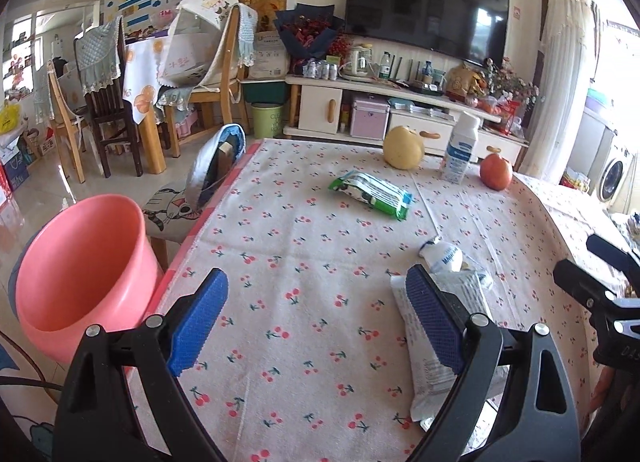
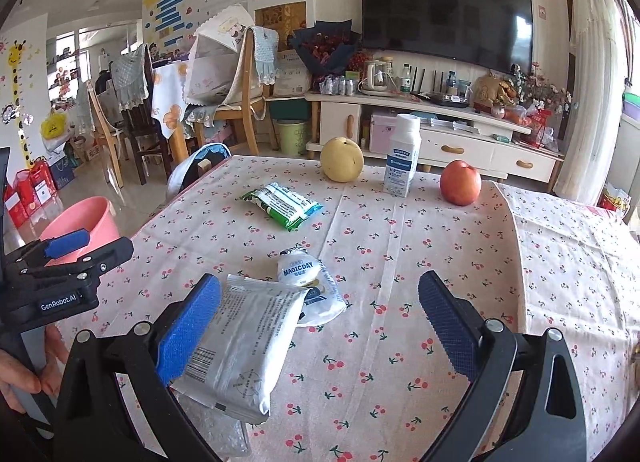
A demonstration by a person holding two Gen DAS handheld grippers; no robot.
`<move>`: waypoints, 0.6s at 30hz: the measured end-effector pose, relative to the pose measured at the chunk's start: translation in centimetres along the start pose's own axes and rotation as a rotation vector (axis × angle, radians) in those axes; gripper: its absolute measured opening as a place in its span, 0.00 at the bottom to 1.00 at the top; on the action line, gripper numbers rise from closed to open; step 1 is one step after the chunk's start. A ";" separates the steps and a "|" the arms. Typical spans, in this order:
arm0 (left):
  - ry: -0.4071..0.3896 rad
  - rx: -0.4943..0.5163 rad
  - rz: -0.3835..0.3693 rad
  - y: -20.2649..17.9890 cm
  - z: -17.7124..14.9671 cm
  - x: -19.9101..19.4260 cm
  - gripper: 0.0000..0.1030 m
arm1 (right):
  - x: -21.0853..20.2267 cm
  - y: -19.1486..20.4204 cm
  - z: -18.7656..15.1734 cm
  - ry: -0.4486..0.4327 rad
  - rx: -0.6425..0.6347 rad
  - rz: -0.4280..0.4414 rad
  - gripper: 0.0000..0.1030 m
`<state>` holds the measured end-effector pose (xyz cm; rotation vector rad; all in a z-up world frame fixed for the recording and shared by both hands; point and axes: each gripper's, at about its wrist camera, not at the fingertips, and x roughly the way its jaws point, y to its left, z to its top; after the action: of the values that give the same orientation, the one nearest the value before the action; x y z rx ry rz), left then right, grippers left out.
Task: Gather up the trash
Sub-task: 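Return both tools to the table toward the grey-white paper packet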
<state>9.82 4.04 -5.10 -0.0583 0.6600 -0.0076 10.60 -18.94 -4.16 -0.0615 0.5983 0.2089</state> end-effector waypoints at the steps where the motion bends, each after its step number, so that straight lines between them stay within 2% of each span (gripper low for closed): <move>1: 0.005 0.009 -0.002 -0.4 -0.2 0.0 0.89 | -0.1 -0.1 -0.1 -0.003 -0.006 -0.005 0.95; 18: 0.079 0.088 -0.134 -6.7 -2.4 0.6 0.88 | -0.2 -3.3 -0.8 -0.007 0.021 -0.005 0.95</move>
<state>8.93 -2.75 -7.02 -0.0178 0.7333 -0.1685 10.72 -22.30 -4.68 -0.0416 0.5936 0.1981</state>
